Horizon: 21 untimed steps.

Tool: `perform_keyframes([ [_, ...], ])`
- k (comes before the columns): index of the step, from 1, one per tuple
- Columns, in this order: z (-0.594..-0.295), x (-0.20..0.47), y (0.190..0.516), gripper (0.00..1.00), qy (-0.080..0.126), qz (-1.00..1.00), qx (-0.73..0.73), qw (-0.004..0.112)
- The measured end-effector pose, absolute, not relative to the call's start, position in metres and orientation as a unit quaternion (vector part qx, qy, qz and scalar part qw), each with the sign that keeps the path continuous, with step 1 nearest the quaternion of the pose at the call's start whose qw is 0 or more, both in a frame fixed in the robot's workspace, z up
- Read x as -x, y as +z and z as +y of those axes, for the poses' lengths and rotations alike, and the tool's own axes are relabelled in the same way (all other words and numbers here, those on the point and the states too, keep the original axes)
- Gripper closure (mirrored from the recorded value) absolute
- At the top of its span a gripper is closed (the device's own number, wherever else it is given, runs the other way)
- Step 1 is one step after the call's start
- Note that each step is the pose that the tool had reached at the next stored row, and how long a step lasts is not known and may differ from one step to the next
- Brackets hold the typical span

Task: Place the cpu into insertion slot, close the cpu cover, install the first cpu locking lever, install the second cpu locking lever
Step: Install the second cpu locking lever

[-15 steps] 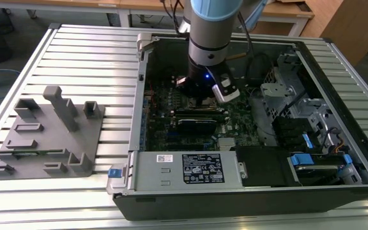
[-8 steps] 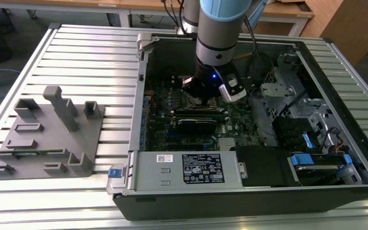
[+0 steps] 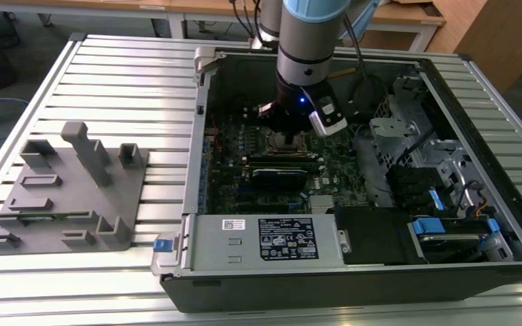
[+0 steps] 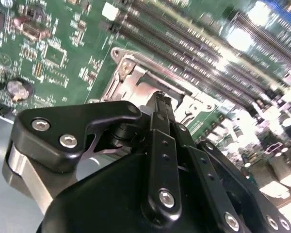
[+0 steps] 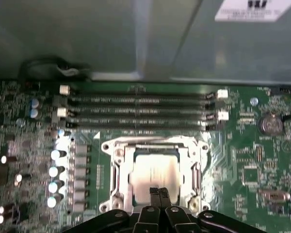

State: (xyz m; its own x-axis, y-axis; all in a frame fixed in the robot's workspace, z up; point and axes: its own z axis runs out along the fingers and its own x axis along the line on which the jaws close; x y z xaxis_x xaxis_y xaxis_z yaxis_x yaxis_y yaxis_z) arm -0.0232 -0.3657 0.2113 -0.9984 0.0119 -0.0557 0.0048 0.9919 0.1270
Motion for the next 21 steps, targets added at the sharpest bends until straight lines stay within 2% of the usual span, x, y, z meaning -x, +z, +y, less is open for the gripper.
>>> perform_keyframes([
  [6, -0.3547, 0.0232, 0.2113, 0.89, 0.061, 0.998, -0.004, 0.028],
  [21, -0.3538, 0.0231, 0.2156, 0.89, 0.057, 0.998, -0.004, 0.028],
])
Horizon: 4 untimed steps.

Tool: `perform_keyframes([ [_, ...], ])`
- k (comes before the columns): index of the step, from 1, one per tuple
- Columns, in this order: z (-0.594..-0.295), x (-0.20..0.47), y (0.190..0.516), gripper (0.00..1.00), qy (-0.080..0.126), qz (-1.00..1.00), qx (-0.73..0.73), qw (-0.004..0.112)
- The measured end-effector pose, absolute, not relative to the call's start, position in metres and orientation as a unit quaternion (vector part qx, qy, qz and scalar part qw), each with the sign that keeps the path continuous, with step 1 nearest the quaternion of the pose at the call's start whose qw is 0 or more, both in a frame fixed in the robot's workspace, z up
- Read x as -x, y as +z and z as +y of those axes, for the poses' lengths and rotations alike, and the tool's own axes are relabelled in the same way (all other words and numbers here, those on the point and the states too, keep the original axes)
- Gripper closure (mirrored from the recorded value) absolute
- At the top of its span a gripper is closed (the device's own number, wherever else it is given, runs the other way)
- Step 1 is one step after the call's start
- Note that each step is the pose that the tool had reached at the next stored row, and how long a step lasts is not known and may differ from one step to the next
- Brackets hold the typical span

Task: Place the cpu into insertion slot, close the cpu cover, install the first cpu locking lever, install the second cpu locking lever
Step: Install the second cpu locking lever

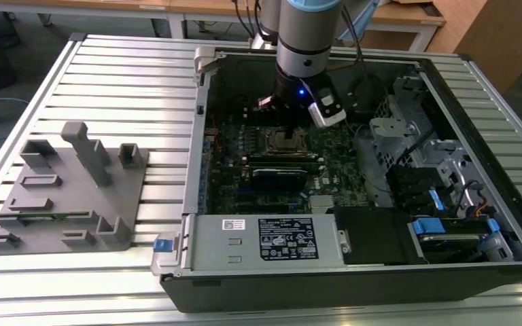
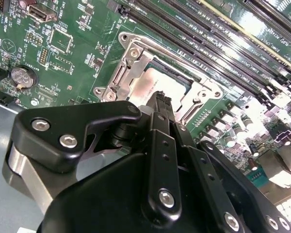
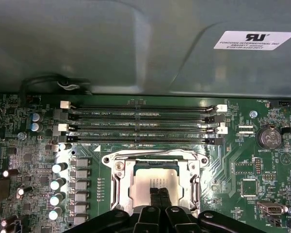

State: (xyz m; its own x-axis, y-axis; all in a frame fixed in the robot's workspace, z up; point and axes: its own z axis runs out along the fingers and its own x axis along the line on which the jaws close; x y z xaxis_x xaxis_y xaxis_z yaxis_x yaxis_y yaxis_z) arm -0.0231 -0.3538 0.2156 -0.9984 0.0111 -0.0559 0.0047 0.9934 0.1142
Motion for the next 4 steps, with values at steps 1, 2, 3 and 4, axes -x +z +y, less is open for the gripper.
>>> perform_keyframes([
  [1, -0.3538, 0.0232, 0.2156, 0.89, 0.057, 0.998, -0.004, 0.028],
  [2, -0.3538, 0.0231, 0.2156, 0.89, 0.056, 0.998, -0.004, 0.028],
  [3, -0.3538, 0.0231, 0.2156, 0.89, 0.056, 0.998, -0.004, 0.028],
  [4, -0.3538, 0.0232, 0.2156, 0.89, 0.056, 0.998, -0.004, 0.028],
])
